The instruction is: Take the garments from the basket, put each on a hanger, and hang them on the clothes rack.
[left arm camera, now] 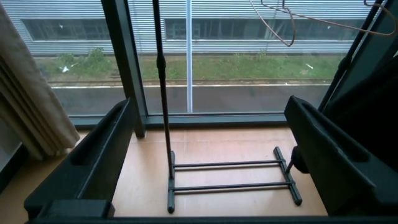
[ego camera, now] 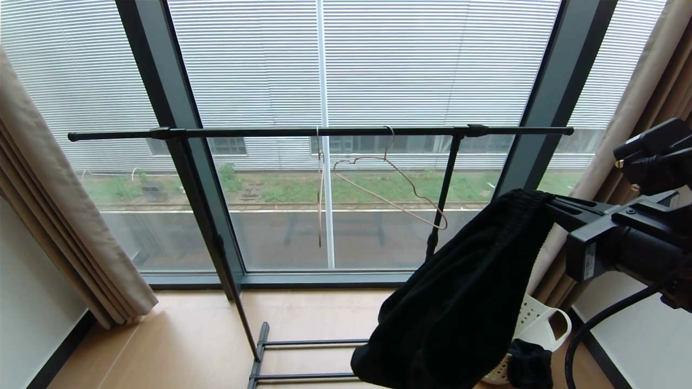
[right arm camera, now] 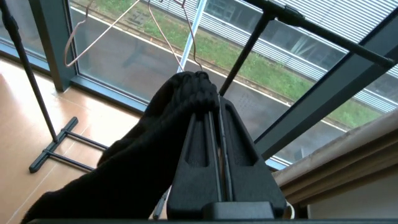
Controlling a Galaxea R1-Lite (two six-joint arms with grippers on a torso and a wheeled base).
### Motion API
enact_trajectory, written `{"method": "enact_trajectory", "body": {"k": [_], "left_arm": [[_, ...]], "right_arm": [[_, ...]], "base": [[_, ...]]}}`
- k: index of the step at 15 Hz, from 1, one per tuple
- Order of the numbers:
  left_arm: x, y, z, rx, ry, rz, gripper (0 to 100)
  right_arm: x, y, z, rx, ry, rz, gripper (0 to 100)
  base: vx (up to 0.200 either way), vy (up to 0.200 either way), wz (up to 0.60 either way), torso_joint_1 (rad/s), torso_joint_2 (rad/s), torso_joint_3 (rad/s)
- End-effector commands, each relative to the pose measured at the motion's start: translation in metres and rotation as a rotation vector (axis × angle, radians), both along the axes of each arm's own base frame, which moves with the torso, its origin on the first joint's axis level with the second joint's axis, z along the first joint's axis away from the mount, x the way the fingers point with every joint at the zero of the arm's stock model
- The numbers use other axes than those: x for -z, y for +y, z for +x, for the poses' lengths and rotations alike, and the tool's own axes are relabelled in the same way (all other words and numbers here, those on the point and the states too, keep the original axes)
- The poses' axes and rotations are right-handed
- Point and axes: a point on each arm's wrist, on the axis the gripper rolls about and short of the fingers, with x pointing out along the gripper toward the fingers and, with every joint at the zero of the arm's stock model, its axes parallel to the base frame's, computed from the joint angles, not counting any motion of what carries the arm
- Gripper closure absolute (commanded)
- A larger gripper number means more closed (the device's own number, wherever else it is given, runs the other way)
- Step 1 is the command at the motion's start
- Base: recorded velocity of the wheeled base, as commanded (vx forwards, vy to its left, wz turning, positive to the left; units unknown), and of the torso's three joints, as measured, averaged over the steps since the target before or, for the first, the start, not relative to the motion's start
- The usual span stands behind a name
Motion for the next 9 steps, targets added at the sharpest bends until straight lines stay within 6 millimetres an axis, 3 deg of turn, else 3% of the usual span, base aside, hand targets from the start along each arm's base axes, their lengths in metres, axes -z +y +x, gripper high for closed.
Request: {"method": "enact_trajectory", "body": {"k": [1,6,9], "left_arm": [[0.000,0.000,0.000,-0.001,0.002,0.000,0],[0.000,0.000,0.000,0.001,0.002,0.004,0],[-0.003,0.000,0.009,0.002,0.123,0.001,0]], "right_arm": [[0.003,0.004,0.001,-0.013,0.012,-0.015,100],[0.003,0.011,0.005,-0.029,-0.021,0.010,100],[0.007,0.015,0.010,-0.018,0.000,-0.011,100]], "base": [[0.000,0.000,0.00,0.000,0.00,0.000],[0.000,0.000,0.00,0.000,0.00,0.000],[0.000,0.000,0.00,0.000,0.00,0.000]]}}
